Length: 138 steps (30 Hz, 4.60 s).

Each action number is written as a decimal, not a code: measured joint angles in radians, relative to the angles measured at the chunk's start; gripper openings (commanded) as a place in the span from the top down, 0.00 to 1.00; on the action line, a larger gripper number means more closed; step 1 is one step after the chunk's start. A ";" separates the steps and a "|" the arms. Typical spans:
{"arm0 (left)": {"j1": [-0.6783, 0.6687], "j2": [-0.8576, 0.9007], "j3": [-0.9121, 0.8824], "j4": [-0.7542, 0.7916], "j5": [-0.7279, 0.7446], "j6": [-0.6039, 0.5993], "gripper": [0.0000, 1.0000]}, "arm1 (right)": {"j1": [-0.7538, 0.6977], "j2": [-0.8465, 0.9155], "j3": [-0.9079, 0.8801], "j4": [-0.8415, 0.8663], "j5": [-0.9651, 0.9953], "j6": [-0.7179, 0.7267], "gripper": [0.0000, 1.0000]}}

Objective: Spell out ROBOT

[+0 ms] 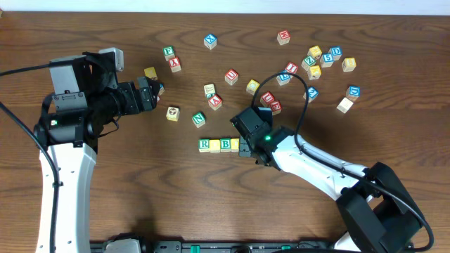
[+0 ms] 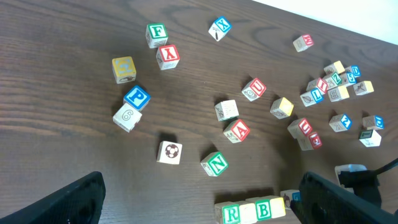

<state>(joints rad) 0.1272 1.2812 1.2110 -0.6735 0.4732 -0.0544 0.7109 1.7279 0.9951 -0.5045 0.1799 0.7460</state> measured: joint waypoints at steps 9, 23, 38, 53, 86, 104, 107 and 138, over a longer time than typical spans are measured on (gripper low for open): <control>0.000 0.000 0.000 0.000 0.000 0.000 0.02 | 0.000 0.000 0.074 -0.080 0.030 -0.009 0.71; 0.000 0.000 0.000 0.000 0.000 0.000 0.02 | -0.003 0.000 0.096 -0.104 0.177 -0.010 0.95; 0.000 0.000 0.000 0.000 0.000 0.000 0.02 | -0.048 0.003 0.092 -0.141 0.227 0.063 0.99; 0.000 0.000 0.000 0.000 0.000 0.000 0.02 | -0.047 0.016 0.011 -0.047 0.128 0.113 0.99; 0.000 0.000 0.000 0.000 0.000 0.000 0.02 | 0.002 0.017 0.009 0.023 0.074 0.066 0.99; 0.000 0.000 0.000 0.000 0.000 0.000 0.02 | 0.002 0.017 0.009 0.023 0.051 0.015 0.99; 0.000 0.000 0.000 0.000 0.000 0.000 0.02 | 0.002 0.017 0.009 0.023 0.051 0.014 0.99; 0.000 0.000 0.000 0.000 0.000 0.000 0.02 | 0.002 0.101 0.006 0.172 0.122 0.014 0.99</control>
<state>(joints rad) 0.1272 1.2812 1.2110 -0.6739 0.4732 -0.0544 0.7132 1.8286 1.0016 -0.3325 0.3016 0.7605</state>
